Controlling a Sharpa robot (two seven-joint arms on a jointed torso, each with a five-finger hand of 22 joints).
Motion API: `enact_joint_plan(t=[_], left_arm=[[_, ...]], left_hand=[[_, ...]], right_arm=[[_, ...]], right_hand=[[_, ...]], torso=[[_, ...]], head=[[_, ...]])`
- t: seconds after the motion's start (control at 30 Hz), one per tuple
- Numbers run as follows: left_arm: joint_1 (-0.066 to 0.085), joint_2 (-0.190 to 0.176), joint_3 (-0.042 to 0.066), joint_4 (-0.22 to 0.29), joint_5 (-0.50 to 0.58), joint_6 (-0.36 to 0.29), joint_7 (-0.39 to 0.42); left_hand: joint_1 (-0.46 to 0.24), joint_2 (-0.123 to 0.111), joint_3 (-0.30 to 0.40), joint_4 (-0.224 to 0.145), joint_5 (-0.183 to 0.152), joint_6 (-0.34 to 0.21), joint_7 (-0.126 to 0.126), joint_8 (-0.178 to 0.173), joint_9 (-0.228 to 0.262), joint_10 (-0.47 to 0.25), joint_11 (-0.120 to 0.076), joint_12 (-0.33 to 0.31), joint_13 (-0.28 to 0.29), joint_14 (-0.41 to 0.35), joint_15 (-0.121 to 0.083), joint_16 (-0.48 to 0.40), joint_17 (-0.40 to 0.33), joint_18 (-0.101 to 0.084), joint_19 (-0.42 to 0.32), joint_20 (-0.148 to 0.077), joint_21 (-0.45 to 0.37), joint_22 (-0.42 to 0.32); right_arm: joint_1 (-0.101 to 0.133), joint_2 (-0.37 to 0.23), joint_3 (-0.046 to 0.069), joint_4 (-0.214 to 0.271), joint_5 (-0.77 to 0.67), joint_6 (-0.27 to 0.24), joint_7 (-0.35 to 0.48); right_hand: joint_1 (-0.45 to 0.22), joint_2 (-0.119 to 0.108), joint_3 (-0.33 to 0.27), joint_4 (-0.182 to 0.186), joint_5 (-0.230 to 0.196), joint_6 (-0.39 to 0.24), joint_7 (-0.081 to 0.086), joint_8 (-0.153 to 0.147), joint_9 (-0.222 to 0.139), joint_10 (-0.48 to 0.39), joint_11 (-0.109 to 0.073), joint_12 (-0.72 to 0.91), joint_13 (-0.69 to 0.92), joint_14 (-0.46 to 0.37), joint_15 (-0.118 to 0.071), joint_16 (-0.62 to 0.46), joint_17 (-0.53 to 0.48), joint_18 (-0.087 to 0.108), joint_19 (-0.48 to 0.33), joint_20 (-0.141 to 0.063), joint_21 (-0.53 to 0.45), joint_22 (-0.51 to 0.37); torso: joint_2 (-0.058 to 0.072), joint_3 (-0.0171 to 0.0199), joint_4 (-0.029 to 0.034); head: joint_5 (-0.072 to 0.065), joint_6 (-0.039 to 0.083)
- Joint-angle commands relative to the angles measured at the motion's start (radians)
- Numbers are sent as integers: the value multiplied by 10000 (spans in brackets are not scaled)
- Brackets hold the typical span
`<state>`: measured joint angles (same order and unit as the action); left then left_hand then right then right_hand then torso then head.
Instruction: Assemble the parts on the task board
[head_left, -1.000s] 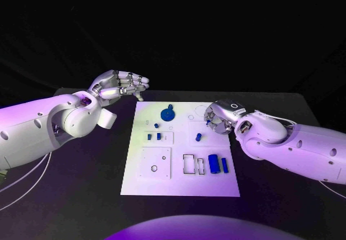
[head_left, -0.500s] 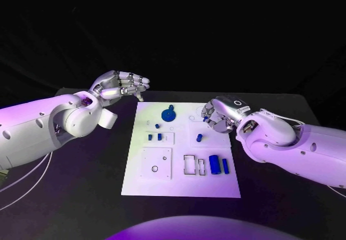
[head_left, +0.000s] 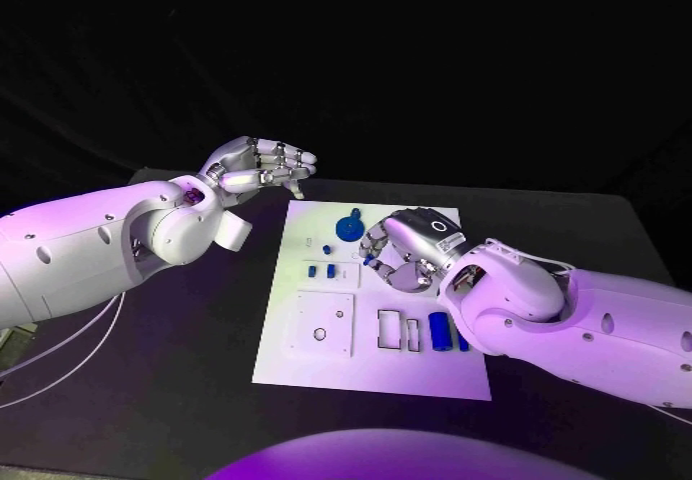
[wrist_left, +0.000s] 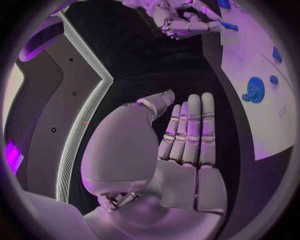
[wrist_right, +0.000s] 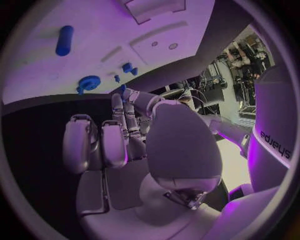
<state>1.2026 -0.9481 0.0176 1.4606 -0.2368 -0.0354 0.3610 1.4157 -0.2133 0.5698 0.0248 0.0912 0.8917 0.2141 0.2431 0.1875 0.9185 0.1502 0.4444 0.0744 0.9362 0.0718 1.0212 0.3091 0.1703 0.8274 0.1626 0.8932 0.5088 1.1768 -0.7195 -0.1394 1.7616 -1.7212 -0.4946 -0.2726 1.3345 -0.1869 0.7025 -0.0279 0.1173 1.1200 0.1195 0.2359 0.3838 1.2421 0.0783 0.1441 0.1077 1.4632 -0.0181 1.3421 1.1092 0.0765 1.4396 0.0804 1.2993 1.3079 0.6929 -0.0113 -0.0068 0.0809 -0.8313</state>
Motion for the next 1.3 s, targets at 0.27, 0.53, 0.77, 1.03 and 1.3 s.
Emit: enact_joint_plan(t=[0.27, 0.53, 0.77, 1.03, 1.3], left_arm=[[10, 127, 6, -3, 114, -8, 63], [10, 168, 6, -6, 117, 2, 50], [10, 205, 6, -21, 118, 27, 41], [10, 213, 6, -23, 118, 38, 29], [11, 215, 6, -23, 118, 63, 10]], left_hand=[[-89, -17, -74, -4, 11, -96, 6, -28, -17, -81, 4, 58, -10, 14, 48, -51, -11, 127, 49, 55, -42, -14], [-89, -17, -74, -4, 11, -96, 6, -28, -17, -81, 4, 58, -10, 14, 48, -51, -11, 127, 49, 55, -42, -14], [-103, -14, -89, 0, 12, -106, 9, -27, -17, -99, 8, 69, -9, 7, 55, -52, -11, 127, 52, 62, -64, -28], [-105, -14, -90, 0, 12, -107, 9, -27, -17, -100, 9, 70, -9, 6, 56, -52, -11, 127, 52, 63, -66, -30], [-105, -14, -90, 0, 12, -107, 9, -27, -17, -100, 9, 70, -9, 6, 56, -52, -11, 127, 52, 63, -66, -30]], right_arm=[[-515, 697, -115, -418, -31, 480, 270], [-842, 982, -170, -666, -31, 649, 311], [-1013, 1156, -188, -827, -32, 720, 333], [-1116, 1241, -205, -905, -32, 785, 355], [-1161, 1278, -215, -960, -31, 818, 355]], right_hand=[[-16, 69, 29, -74, 13, 14, 19, 41, 26, 346, -266, -3, 20, 185, -68, -57, -30, -168, 81, 3, 51, 1422], [-17, 71, 32, -79, 19, 9, 21, 41, 30, 347, -265, -8, 22, 182, -67, -64, -44, -168, 83, 2, 55, 1424], [-27, 79, 39, -91, 38, -7, 26, 42, 43, 346, -261, -22, 30, 181, -66, -68, -53, -169, 83, 1, 57, 1428], [-34, 85, 44, -101, 48, -17, 28, 44, 54, 348, -260, -32, 36, 181, -65, -70, -56, -167, 79, 0, 50, 1427], [-34, 85, 44, -101, 48, -17, 28, 44, 54, 348, -260, -32, 36, 181, -65, -70, -56, -167, 79, 0, 50, 1427]], torso=[[14, -5, -3], [11, 12, -11], [5, 18, -5], [12, 6, -14], [12, 13, -3]], head=[[368, -145], [616, -290], [721, -363], [816, -413], [835, -413]])
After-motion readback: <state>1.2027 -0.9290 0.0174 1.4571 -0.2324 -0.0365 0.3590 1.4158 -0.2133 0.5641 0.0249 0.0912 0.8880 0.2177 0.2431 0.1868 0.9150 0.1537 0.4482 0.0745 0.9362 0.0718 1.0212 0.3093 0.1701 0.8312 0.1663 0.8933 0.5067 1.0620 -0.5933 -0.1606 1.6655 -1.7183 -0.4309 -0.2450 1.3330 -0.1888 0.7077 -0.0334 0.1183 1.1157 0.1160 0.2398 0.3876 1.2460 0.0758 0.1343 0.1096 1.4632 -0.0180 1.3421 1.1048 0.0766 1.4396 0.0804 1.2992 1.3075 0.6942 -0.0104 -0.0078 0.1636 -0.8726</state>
